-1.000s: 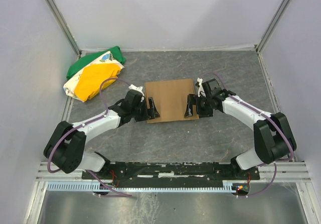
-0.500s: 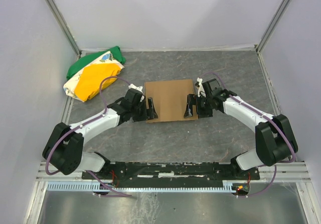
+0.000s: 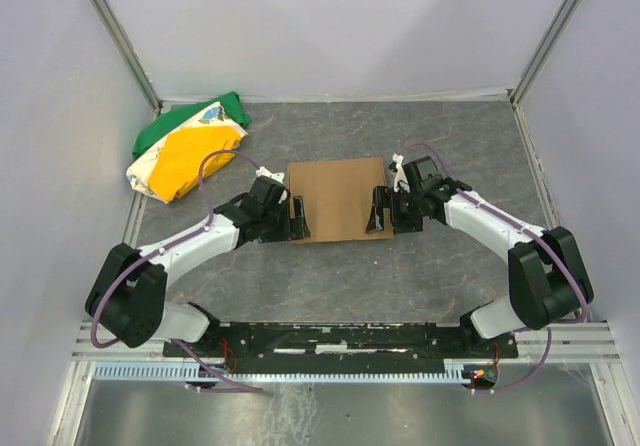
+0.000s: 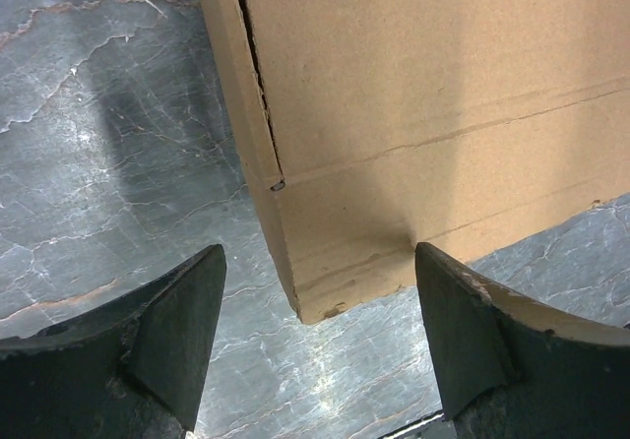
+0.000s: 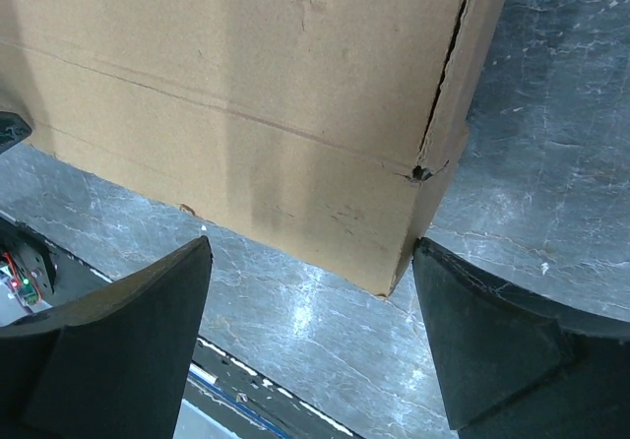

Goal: Fold the paper box

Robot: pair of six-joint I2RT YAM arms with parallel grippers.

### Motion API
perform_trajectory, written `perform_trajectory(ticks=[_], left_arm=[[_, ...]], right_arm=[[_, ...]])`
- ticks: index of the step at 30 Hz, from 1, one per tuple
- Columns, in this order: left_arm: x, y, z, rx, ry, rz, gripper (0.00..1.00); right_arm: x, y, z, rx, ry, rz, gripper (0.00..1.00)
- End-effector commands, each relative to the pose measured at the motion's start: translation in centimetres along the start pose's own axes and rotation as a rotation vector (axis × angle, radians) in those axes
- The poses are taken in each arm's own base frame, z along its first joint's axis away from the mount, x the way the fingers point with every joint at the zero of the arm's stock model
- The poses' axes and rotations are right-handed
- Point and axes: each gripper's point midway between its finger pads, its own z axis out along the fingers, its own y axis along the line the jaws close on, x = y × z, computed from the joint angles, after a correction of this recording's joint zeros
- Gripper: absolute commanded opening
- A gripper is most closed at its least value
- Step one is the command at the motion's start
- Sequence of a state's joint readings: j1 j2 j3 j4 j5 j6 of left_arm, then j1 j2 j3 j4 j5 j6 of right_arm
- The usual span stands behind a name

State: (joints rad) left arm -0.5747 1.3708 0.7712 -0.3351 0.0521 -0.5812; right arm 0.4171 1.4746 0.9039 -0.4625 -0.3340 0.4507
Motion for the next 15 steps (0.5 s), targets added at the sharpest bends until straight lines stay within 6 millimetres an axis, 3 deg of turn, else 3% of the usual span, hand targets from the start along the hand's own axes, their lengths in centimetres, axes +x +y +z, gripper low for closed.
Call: perform_trajectory(ticks=[1, 10, 15], left_arm=[[-1.5, -1.4, -0.5, 0.049, -0.043, 0.033, 0.84], [-1.4, -1.8, -0.6, 0.070, -0.044, 0.028, 0.83], [-1.4, -1.6, -0.6, 0.064, -0.044, 0.030, 0.83]], right_arm=[[-1.0, 1.4, -0.7, -0.048, -0.043, -0.017, 0.91], [-1.3, 3.0, -1.9, -0.113, -0.053, -0.015, 0.91], [-1.6, 0.3, -1.7, 0.040, -0.062, -0.014, 0.93]])
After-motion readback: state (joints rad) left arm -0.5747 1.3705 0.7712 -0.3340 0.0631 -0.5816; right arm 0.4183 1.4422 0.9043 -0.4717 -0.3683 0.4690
